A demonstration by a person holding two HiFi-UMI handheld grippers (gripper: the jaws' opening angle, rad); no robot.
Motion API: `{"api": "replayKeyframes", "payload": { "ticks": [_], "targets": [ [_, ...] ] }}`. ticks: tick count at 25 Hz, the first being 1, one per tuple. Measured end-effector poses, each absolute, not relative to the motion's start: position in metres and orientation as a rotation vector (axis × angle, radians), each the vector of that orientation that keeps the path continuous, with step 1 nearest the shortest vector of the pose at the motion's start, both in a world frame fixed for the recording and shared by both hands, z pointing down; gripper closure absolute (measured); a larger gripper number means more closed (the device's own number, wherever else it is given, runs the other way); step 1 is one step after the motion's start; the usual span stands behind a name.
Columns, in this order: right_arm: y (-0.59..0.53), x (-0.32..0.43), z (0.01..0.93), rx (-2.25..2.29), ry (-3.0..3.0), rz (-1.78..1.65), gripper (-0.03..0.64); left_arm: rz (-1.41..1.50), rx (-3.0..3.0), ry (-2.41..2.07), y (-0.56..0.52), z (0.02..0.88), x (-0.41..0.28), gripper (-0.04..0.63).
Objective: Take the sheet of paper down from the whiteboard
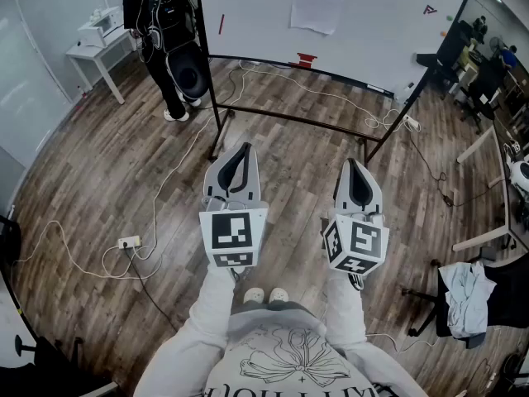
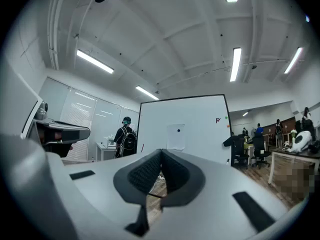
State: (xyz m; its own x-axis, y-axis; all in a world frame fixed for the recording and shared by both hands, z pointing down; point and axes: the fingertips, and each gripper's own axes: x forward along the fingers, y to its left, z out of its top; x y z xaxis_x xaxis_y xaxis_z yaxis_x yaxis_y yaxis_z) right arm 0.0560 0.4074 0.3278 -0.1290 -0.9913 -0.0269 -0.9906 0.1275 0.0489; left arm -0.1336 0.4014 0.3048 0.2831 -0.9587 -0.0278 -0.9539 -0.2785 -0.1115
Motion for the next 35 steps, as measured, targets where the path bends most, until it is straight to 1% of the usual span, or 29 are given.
{"api": "replayKeyframes", "payload": {
  "ticks": [11,22,29,35],
  "targets": [
    [0.396,0.071,0.328,2.057,-2.365,-0.086,0.614,-0.076,-2.424,1.829,0.391,0.307,-0.116,0.590],
    [0.376,0.099,0.347,2.016,-2.382,-0.064,0.614,-0.090,-2.431,1.877,0.373,0.330,-0.087,0.591],
    [0.334,0.121,0.354,2.031,-2.360,-0.036,0.614,-0.102,-2.462,1.856,0.328,0.339,-0.065,0.591],
    [0.269,0.124,0.356,2.061,-2.324,-0.058,0.614,-0.093,-2.478,1.828,0.260,0.341,-0.061,0.591]
  ]
}}
